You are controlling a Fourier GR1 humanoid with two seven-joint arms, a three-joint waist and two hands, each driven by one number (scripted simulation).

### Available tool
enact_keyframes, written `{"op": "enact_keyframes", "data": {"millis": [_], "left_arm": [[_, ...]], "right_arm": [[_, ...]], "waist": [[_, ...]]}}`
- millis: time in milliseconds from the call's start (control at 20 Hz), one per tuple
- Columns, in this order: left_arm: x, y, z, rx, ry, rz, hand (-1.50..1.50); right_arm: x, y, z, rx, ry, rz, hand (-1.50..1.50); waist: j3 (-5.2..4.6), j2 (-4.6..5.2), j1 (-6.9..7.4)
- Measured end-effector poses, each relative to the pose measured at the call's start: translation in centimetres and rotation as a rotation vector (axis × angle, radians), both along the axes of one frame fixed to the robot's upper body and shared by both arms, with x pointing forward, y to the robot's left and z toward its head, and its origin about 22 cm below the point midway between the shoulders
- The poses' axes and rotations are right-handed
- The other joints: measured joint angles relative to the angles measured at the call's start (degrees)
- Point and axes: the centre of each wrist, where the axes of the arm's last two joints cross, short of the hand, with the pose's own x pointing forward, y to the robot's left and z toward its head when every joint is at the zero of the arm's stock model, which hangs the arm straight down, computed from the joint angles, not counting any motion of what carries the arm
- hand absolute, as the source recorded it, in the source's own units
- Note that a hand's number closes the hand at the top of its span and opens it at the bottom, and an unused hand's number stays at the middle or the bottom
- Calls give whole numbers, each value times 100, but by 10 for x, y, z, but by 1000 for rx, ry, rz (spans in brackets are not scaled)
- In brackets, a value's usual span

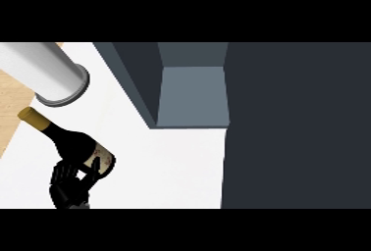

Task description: Pick up the wine, place it into the cabinet and close the cabinet

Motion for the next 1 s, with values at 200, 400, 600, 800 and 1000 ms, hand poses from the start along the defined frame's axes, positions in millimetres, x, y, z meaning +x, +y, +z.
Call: {"op": "enact_keyframes", "data": {"millis": [200,400,600,800,1000], "left_arm": [[0,-1,-3,25,7,-9,150],[-4,2,-3,56,-6,-140,150],[-15,5,-4,109,-24,-459,150],[-28,4,-4,102,-63,-629,150],[-38,-7,-2,68,-85,-746,150]], "right_arm": [[1,-7,2,-2,-2,-3,-150],[-3,-4,0,-2,3,-2,-150],[-1,-4,-1,-2,8,-1,-150],[2,-4,1,1,4,-6,-150],[5,-7,0,-2,12,-13,-150]], "waist": [[23,-6,-1],[17,-4,-11],[16,-7,-33],[5,-13,4],[-26,0,27]]}}
